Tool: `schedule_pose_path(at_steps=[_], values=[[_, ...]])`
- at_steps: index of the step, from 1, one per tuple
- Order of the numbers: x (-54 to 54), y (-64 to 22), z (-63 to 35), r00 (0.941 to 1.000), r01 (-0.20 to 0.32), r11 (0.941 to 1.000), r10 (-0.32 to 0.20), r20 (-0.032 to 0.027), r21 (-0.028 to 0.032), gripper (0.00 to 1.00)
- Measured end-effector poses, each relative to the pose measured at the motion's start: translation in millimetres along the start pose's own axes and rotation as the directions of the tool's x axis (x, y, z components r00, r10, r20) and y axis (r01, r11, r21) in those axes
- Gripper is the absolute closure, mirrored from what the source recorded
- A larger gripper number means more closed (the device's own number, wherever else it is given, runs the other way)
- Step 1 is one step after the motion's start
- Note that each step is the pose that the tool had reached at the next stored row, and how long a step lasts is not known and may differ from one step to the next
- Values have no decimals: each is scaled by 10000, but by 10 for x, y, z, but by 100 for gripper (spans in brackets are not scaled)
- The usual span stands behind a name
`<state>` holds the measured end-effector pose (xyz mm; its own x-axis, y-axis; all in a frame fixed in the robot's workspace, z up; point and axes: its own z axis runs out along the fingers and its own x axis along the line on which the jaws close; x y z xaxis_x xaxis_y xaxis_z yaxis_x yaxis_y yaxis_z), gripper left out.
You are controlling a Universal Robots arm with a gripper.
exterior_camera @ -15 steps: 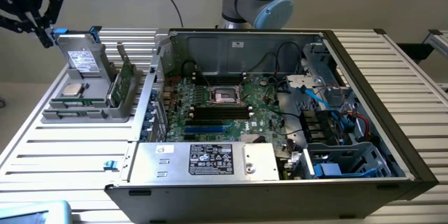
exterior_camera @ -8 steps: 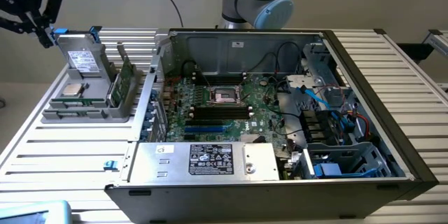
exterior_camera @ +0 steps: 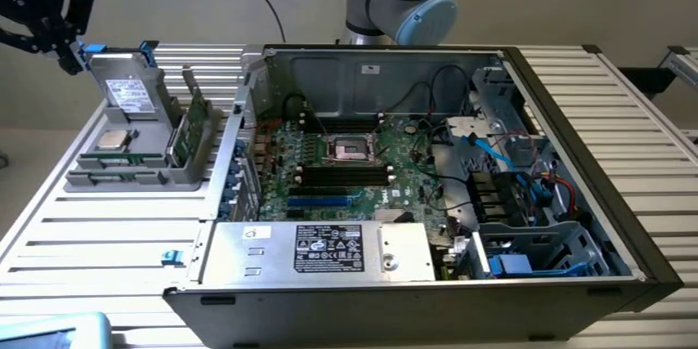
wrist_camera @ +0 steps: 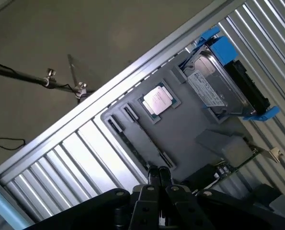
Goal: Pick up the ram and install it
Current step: 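Pick up the ram and move it above insertion slot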
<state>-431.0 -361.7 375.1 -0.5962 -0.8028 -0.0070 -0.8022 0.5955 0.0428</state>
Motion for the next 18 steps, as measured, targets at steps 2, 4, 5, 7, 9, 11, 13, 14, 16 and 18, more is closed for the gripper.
schedule_pose_path(at_steps=[2, 4, 5, 7, 9, 11, 13, 14, 16, 18], values=[[0, 0, 0, 9993, 375, 9993, -375, -16, -2, 89], [0, 0, 0, 9973, 733, 9973, -733, -30, -6, 89], [0, 0, 0, 9958, 913, 9958, -913, -38, -8, 89], [0, 0, 0, 9917, 1281, 9918, -1282, -54, -12, 89], [0, 0, 0, 9865, 1635, 9865, -1635, -69, -17, 89], [0, 0, 0, 9799, 1994, 9799, -1994, -80, -16, 89], [0, 0, 0, 9722, 2341, 9722, -2341, -89, -9, 89], [0, 0, 0, 9678, 2516, 9678, -2515, -93, -3, 89], [-1, 0, 1, 9576, 2880, 9576, -2880, -97, 17, 89], [-1, 0, -1, 9474, 3199, 9474, -3199, -100, 44, 89]])
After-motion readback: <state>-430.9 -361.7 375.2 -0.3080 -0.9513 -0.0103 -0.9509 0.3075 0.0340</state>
